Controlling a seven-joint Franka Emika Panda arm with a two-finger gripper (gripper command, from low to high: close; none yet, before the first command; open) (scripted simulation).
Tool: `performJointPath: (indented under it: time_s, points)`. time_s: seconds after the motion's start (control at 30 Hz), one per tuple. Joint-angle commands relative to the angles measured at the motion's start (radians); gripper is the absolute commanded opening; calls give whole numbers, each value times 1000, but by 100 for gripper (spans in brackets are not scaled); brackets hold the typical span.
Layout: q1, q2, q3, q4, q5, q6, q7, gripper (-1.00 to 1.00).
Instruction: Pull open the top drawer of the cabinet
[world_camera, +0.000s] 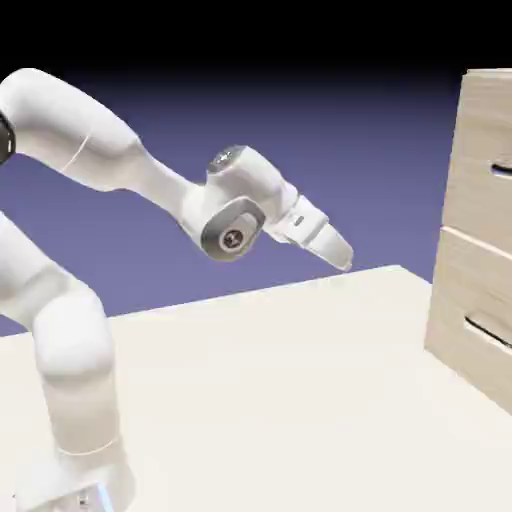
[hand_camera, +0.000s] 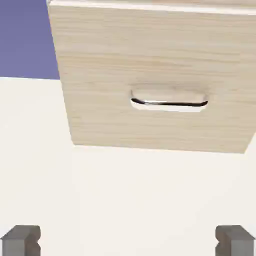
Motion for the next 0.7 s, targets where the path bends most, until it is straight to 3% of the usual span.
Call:
performJointPath:
  time_s: [0.0, 0.67]
  points:
    - [15, 27, -25, 16, 40, -9, -44, 0]
    - [312, 558, -528, 345, 830, -188, -913, 0]
